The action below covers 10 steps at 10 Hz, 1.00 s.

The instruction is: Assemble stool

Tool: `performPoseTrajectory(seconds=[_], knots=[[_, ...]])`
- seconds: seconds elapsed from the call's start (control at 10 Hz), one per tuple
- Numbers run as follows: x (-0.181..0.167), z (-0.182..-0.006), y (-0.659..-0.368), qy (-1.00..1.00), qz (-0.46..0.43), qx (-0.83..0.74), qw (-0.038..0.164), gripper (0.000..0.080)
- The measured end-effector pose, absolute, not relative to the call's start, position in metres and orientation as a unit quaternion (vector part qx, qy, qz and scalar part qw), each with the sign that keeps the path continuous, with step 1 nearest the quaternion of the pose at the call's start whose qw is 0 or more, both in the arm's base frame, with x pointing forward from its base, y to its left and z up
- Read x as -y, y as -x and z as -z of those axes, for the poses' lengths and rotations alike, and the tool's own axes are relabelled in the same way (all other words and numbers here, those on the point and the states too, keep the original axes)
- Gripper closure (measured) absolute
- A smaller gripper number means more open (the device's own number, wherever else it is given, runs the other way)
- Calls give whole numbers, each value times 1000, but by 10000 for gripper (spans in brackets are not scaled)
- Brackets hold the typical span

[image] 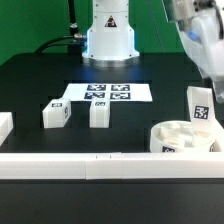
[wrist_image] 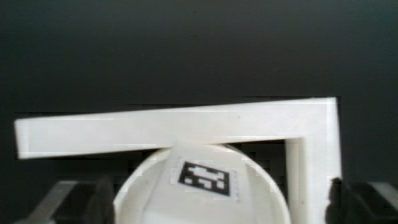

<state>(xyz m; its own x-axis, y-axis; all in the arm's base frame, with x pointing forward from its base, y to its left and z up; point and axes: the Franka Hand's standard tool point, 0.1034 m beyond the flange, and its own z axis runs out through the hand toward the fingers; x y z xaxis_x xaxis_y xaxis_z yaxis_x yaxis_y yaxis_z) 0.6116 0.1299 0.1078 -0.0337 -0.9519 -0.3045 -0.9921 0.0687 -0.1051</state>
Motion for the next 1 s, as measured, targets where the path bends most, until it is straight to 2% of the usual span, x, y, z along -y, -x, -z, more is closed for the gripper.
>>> performPoseTrajectory(seconds=[0.1, 0.5, 0.8, 1.0], knots=[[-131, -115, -612, 695, -63, -700, 153, 164], [-130, -110, -611, 790, -42, -591, 158, 151], [-137, -118, -612, 913, -13, -389, 121, 151], [-136, -118, -613, 939, -3, -321, 121, 151]])
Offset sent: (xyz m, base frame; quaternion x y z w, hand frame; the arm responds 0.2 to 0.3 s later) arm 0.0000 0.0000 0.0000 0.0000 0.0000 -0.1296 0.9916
